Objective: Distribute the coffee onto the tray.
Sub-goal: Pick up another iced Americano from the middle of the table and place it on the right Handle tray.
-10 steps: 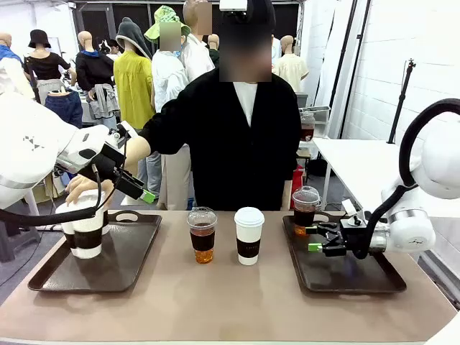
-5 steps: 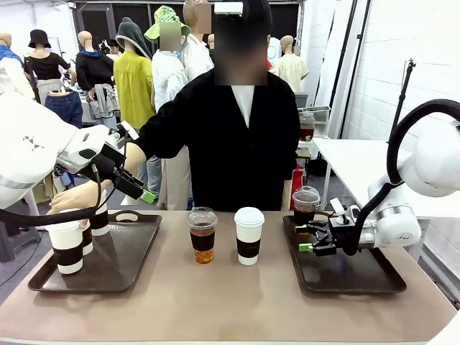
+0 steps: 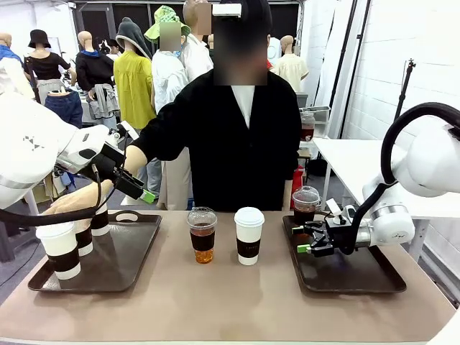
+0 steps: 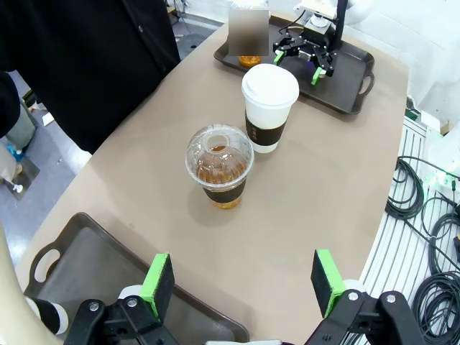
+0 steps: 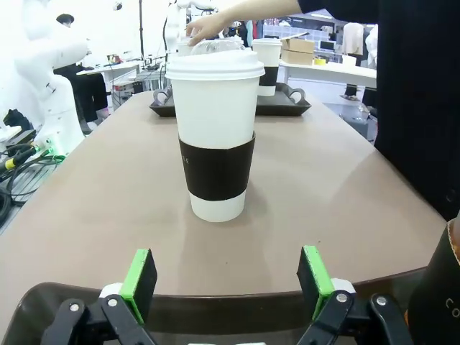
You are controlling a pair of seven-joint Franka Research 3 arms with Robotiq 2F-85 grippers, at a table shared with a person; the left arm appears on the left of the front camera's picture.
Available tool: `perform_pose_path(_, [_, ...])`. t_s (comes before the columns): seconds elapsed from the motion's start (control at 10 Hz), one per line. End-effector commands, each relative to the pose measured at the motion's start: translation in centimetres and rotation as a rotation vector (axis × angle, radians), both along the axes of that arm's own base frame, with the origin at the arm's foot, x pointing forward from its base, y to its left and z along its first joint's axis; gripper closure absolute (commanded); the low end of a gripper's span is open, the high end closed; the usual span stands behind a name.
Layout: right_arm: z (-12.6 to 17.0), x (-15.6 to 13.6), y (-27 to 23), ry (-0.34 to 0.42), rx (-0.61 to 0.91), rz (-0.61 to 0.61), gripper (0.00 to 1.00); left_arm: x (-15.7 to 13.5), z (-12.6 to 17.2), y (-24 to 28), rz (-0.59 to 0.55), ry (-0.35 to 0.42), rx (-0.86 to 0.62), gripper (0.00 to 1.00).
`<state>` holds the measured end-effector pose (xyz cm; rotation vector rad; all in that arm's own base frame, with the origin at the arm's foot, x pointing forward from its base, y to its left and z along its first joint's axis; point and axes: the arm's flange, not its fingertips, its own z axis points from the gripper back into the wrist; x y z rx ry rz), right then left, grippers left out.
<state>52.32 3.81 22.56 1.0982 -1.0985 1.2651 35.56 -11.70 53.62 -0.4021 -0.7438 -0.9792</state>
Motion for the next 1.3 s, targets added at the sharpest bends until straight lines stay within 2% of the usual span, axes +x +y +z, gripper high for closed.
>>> perform_pose_path(0.0, [0.00, 0.34, 0.05, 0.021, 0.018, 0.017, 0.00, 0.14, 0.02, 0.18, -0.013, 0.000, -0.012, 0.00])
perform_pose_path(0.4, [0.36, 0.19, -0.07, 0.051, 0.022, 0.022, 0.00, 0.14, 0.02, 0.18, -0.013, 0.000, -0.012, 0.00])
perform_pose_path(0.6, [-0.03, -0.04, 0.08, 0.028, 0.024, 0.009, 0.00, 0.14, 0.02, 0.18, -0.013, 0.000, -0.012, 0.00])
perform_pose_path(1.2, [-0.03, -0.04, 0.08, 0.028, 0.024, 0.009, 0.00, 0.14, 0.02, 0.18, -0.013, 0.000, -0.012, 0.00])
